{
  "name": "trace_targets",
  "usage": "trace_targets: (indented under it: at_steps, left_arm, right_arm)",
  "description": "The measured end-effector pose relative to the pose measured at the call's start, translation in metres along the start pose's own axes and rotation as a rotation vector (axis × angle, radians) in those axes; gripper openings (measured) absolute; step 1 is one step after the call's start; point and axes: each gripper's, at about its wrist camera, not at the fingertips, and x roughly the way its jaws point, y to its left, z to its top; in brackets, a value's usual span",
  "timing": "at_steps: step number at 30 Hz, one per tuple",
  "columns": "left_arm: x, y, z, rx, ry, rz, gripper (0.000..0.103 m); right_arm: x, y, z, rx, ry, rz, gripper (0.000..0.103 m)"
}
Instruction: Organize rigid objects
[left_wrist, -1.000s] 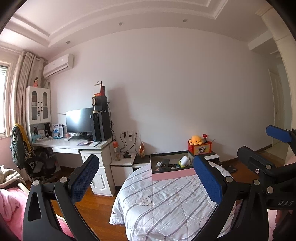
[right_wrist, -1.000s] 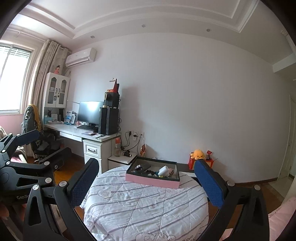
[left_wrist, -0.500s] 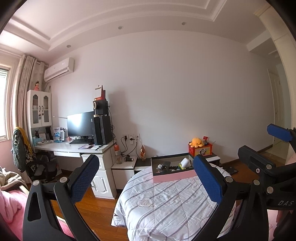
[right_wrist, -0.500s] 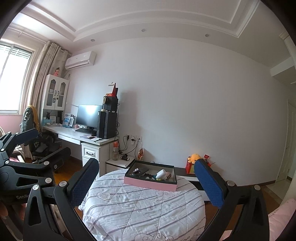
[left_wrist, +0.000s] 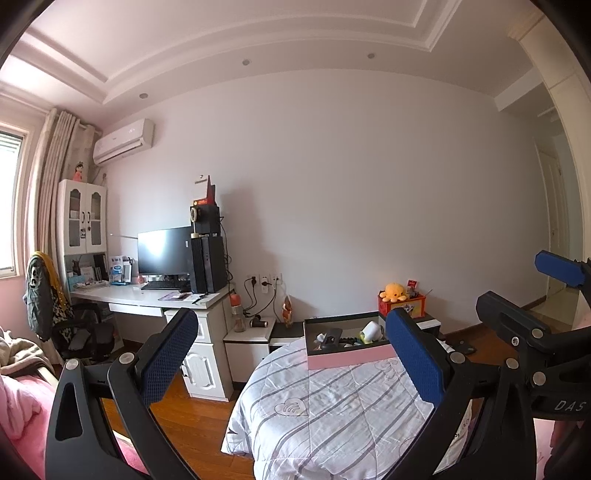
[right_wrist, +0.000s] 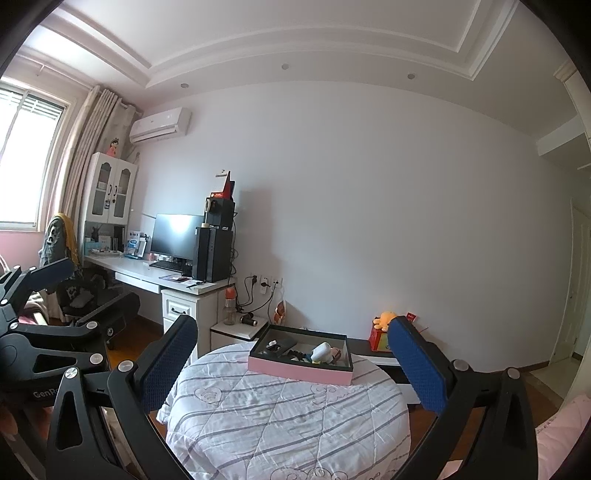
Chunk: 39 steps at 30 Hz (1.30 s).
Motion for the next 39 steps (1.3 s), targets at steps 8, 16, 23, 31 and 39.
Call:
trace_targets:
  at_steps: [8,16,23,31,39]
  left_arm:
    - [0.0005,0.0013,0.0002,0.001,0.006,0.005,0.103]
    - [-0.0009,0.0018,-0.0002,0.002,-0.003,0.011,0.103]
    - [-0.0025,0.0017,0.0008,0.001,-0.003,0.005,0.103]
    - [-0.0033,0.003,0.0014,0.0,0.002,0.006,0.103]
    - [-0.0037,0.0034,0.002,-0.002,-0.002,0.007,0.103]
  right_arm:
    - [-0.0019,0.0016,-0.0005,0.002,0.003,0.003,0.103]
    - [-0.0028,0.0025,-0.0008,-0.002,0.003,-0.003,0.103]
    - [-0.0043,0.0029,0.0003,-0.007,0.001,-0.011,0.103]
    - [-0.004,0.0042,0.0004,-0.009,0.003,-0.003,0.103]
    - [-0.0062,0.0051,0.0009,-0.009,0.007,-0.002,0.103]
